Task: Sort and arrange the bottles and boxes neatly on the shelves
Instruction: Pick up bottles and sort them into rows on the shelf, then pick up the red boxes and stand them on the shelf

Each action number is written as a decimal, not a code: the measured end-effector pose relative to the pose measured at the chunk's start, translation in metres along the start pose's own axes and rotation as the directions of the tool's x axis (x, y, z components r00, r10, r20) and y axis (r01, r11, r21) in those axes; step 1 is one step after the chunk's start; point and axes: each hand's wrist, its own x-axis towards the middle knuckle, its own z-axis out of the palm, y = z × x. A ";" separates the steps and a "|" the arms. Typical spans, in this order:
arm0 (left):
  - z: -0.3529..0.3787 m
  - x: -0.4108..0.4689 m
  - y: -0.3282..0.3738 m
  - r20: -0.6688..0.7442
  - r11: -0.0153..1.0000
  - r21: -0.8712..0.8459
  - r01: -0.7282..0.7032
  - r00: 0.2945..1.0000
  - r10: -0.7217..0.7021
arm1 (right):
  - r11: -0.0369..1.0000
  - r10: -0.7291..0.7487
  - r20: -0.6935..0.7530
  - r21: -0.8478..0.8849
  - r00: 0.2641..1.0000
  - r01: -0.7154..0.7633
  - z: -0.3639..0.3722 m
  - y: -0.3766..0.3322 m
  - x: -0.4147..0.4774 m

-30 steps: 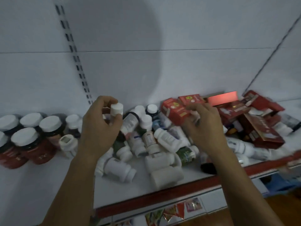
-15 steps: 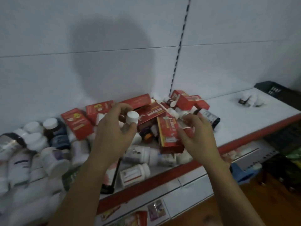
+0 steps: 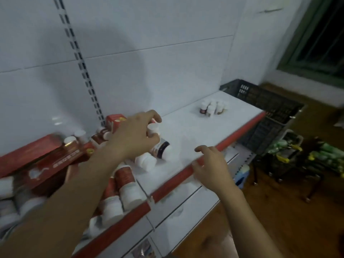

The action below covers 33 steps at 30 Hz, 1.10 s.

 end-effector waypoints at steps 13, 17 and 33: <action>0.157 0.234 0.023 0.307 0.999 0.020 0.031 0.951 -0.036 | 0.997 -0.003 0.035 -0.080 0.999 0.006 -0.043 0.106 0.143; 0.184 0.261 0.021 0.233 0.997 -0.019 0.071 0.970 -0.065 | 0.993 -0.057 0.087 -0.094 0.995 0.065 -0.047 0.122 0.185; 0.026 0.103 -0.052 -0.335 0.626 0.386 0.678 0.735 -0.589 | 0.716 -0.693 0.309 0.400 0.652 0.572 0.031 -0.032 0.254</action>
